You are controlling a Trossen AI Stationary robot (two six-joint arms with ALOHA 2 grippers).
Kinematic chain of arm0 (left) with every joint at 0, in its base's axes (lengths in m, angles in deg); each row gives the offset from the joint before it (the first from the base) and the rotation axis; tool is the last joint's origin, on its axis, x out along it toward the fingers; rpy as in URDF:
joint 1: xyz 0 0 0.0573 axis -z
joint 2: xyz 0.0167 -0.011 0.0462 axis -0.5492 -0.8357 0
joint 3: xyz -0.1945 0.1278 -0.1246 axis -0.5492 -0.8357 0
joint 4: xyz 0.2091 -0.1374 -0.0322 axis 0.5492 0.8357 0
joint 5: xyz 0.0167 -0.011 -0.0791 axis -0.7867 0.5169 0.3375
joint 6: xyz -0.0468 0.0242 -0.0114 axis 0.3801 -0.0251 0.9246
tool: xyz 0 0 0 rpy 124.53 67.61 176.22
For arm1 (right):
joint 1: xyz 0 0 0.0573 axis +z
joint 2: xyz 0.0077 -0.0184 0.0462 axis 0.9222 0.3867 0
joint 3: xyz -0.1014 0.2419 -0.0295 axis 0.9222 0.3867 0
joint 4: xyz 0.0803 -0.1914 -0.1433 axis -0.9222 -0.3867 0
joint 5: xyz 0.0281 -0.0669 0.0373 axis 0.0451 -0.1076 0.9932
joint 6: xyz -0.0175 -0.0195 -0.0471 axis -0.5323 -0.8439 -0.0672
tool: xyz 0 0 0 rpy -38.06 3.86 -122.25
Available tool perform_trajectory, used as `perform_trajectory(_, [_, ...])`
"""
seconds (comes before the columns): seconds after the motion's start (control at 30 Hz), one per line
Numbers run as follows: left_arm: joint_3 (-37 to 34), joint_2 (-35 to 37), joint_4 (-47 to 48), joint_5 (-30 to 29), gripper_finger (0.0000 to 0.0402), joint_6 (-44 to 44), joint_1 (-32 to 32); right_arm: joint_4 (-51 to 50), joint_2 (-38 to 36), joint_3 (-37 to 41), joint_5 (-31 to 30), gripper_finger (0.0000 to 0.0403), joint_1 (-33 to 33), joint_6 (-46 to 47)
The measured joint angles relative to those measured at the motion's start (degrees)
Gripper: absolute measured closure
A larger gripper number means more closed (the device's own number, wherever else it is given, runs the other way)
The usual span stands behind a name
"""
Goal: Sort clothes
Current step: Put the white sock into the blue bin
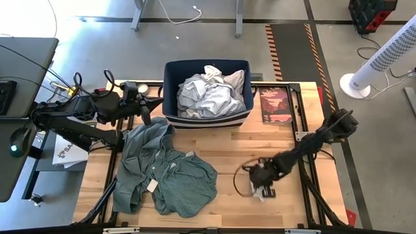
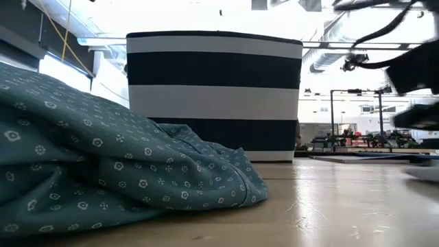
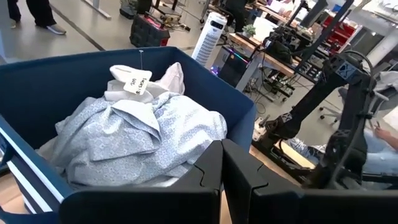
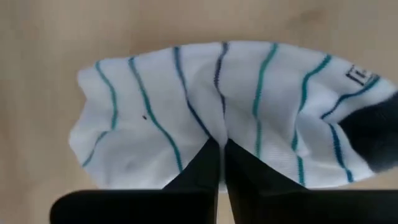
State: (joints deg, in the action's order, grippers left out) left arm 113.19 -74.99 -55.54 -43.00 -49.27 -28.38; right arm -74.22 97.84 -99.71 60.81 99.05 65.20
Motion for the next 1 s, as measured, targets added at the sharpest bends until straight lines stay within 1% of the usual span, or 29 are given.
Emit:
perform_trajectory(0.07, [0.0,-0.1,-0.1,0.3,0.0401,0.1,0.0,-2.7,-3.8,-1.0,-2.7,0.0394,-2.1,-0.4])
perform_trajectory(0.2, [0.0,-0.3,-0.1,2.1,0.0401,1.7,0.0,-3.8,-13.5,-7.1,-1.3,0.0397,-6.4,-1.5])
perform_trajectory(0.3, [0.0,-0.5,-0.3,2.7,0.0401,2.1,0.1,-3.3,-19.0,-13.2,-2.4,0.04,-10.7,-4.9])
perform_trajectory(0.37, [0.0,-0.5,-0.5,3.0,0.0401,2.1,0.1,-2.8,-21.7,-18.5,-4.6,0.04,-14.2,-6.8])
perform_trajectory(0.43, [0.0,-0.4,-0.5,3.0,0.0401,2.0,0.1,-3.0,-22.4,-24.0,-8.6,0.04,-18.2,-9.7])
perform_trajectory(0.53, [0.0,-0.5,-0.5,3.0,0.0401,2.0,0.1,-1.0,-21.3,-31.6,-13.1,0.0401,-25.3,-16.4])
perform_trajectory(0.67, [0.0,-0.5,-0.5,2.6,0.0401,1.2,0.0,4.1,-17.5,-40.3,-13.6,0.0401,-34.9,-22.9])
perform_trajectory(0.77, [0.0,-0.5,-0.6,2.5,0.0401,-1.0,0.0,7.0,-12.4,-44.8,-13.5,0.0402,-40.7,-25.3])
perform_trajectory(0.9, [0.0,-0.5,-0.6,2.5,0.0401,-1.4,0.0,8.1,-5.2,-50.2,-14.1,0.04,-46.3,-27.2])
perform_trajectory(1.0, [0.0,-0.5,-0.6,2.5,0.0401,-1.6,0.0,7.5,0.2,-53.2,-15.5,0.0384,-48.7,-29.5])
